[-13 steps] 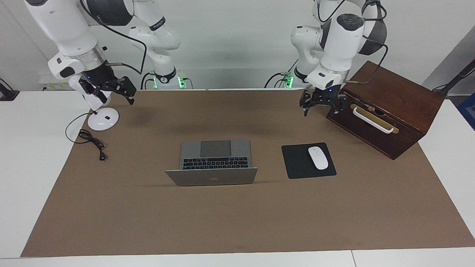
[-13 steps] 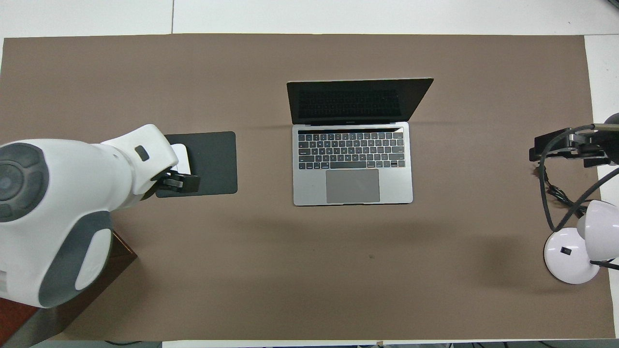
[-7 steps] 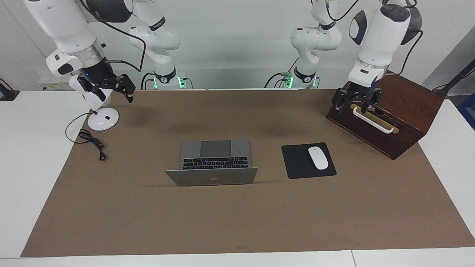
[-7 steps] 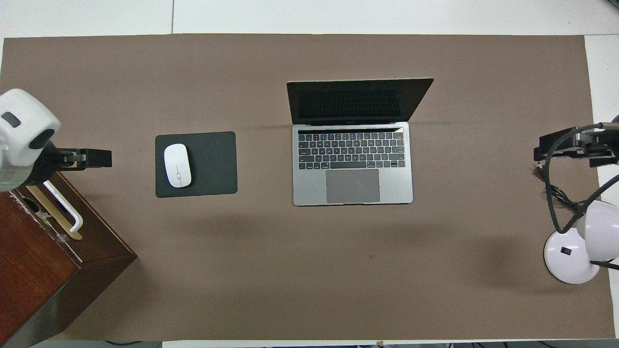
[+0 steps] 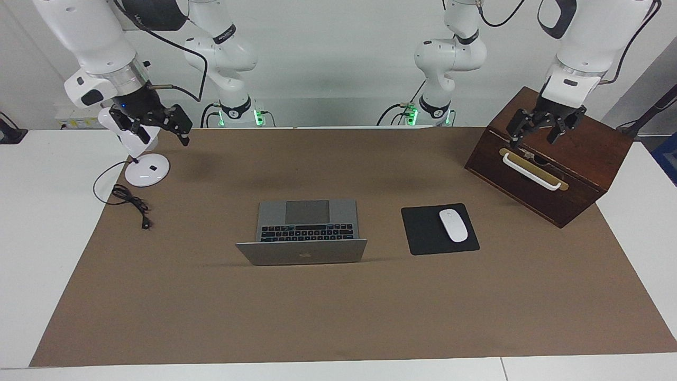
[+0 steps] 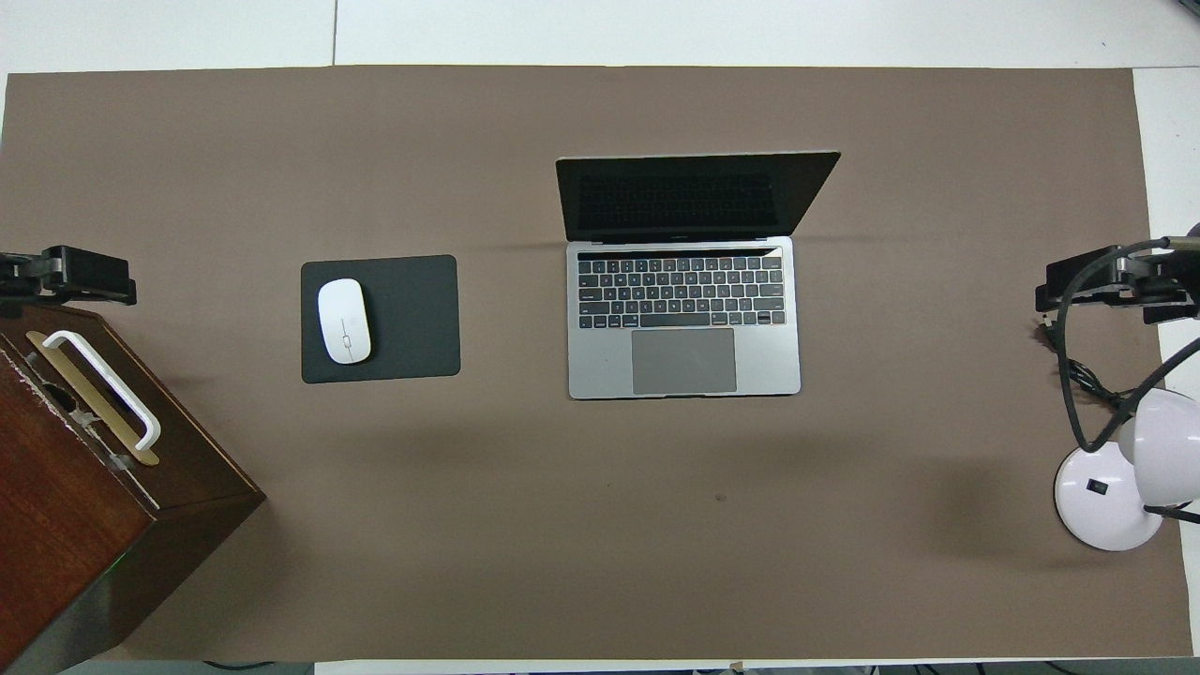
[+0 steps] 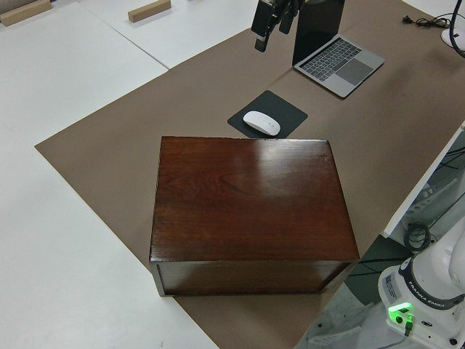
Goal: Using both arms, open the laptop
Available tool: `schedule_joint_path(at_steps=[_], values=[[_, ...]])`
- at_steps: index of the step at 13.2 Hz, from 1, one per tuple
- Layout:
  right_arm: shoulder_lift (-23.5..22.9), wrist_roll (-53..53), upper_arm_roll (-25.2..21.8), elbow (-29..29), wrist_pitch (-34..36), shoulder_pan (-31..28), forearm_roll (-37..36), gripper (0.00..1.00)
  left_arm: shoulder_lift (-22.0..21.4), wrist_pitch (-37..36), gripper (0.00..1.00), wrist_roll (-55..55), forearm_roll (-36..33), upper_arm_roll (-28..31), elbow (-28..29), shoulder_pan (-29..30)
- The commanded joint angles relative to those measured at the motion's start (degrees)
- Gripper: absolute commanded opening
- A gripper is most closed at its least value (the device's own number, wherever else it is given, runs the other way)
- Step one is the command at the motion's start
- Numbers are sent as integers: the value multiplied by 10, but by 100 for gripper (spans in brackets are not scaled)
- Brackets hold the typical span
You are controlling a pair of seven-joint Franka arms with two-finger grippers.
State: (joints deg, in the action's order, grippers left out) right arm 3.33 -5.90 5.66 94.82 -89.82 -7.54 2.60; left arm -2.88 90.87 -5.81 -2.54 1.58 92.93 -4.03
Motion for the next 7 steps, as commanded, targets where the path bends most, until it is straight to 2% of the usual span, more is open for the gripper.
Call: schedule_joint_path(at_steps=[1, 4, 7], values=[[-5, 12, 10, -13, 24, -12, -42, 100, 38, -56, 100, 3, 11, -3, -63, 9], [-4, 11, 9, -13, 27, -12, -57, 100, 21, -36, 100, 3, 9, -1, -22, 9], [-3, 12, 10, -13, 30, -12, -59, 100, 19, -28, 100, 21, 8, -2, -19, 7]])
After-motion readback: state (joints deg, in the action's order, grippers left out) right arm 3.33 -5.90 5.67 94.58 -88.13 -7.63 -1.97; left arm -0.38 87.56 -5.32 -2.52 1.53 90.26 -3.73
